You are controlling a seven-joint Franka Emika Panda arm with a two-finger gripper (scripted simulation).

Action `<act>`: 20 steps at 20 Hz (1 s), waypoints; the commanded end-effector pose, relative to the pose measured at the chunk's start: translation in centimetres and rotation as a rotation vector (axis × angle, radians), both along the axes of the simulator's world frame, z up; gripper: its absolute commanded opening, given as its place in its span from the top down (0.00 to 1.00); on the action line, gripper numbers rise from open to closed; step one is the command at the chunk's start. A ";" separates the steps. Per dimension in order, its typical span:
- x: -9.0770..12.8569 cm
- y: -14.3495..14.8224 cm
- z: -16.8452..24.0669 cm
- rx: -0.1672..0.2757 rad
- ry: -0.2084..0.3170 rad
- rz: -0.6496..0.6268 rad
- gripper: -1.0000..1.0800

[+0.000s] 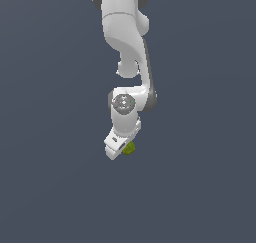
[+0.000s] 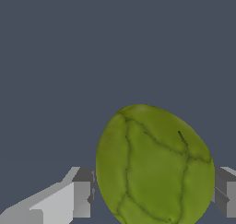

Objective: Pick up the object and move it to a goal position.

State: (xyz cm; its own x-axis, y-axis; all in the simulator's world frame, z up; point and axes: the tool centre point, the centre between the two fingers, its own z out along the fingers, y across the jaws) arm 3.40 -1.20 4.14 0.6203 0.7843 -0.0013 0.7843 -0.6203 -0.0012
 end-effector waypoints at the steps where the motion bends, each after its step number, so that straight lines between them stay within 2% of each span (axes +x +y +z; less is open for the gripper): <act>1: -0.1 0.3 0.3 0.000 -0.002 0.000 1.00; 10: -2.5 2.8 3.0 -0.001 -0.002 0.000 1.00; 20: -7.8 8.8 9.1 -0.003 -0.002 0.001 1.00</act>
State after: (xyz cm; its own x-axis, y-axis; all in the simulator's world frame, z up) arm -3.52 6.57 12.09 0.6198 0.7848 -0.0036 0.7848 -0.6198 -0.0006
